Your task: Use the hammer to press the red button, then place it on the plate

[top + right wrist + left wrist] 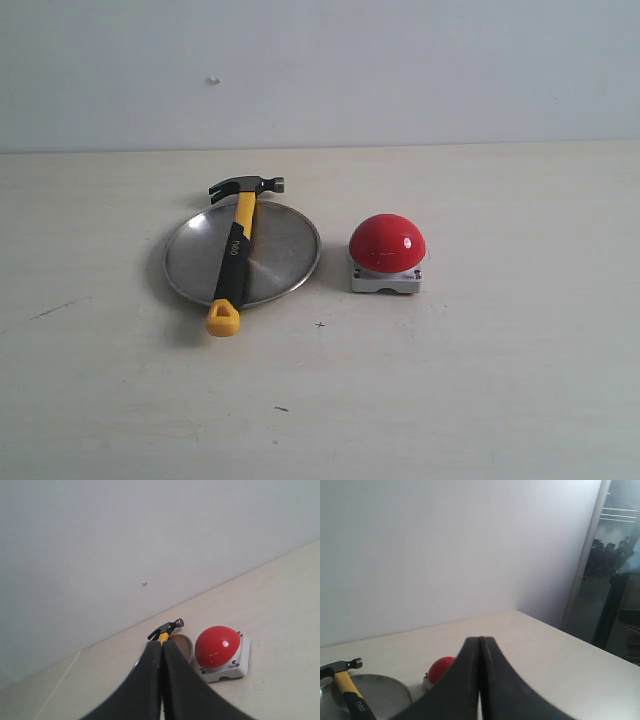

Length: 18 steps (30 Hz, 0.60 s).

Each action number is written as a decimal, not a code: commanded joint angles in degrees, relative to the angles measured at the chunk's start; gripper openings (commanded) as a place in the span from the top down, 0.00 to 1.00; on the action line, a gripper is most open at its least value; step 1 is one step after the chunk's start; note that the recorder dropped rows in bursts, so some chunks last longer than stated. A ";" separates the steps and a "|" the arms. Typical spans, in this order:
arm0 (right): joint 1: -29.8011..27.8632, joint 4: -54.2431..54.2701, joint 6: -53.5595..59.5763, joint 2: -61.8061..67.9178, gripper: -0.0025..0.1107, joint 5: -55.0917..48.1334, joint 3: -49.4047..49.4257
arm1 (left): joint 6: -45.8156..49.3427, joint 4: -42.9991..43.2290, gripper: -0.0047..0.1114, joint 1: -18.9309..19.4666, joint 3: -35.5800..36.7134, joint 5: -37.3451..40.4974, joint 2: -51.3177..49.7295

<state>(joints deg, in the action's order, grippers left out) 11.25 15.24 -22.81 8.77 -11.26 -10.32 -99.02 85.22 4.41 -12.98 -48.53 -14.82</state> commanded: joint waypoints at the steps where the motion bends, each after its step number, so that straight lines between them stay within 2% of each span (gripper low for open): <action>1: 0.11 -0.15 0.25 -0.15 0.98 0.15 0.31 | -0.34 -0.02 0.96 0.17 0.26 -0.19 0.48; 3: 0.11 -0.15 0.25 -0.15 0.98 0.15 0.31 | -2.36 -1.04 0.96 0.17 0.26 0.10 0.48; 5: 0.11 -0.15 0.25 -0.15 0.98 0.15 0.31 | -4.34 -5.12 0.96 0.17 0.14 6.60 0.48; 9: 0.11 -0.15 0.25 -0.15 0.98 0.15 0.31 | -22.70 -8.43 0.96 0.17 0.14 24.12 -0.03; 13: 0.11 -0.15 0.25 -0.15 0.98 0.15 0.31 | -22.70 -18.00 0.96 0.17 0.44 28.38 -0.67; 15: 0.11 -0.15 0.25 -0.15 0.98 0.15 0.31 | -22.14 -19.51 0.96 0.17 0.44 30.97 -0.67; 17: 0.11 -0.15 0.25 -0.15 0.98 0.15 0.31 | -18.14 -19.51 0.96 0.17 0.44 33.05 -0.87; 18: 0.11 -0.15 0.25 -0.15 0.98 0.15 0.31 | -12.20 -20.00 0.96 0.17 0.44 33.25 -1.16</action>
<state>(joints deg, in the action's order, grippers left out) 11.25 15.24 -22.81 8.77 -11.26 -10.32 -119.02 67.19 4.46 -12.87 -18.09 -15.32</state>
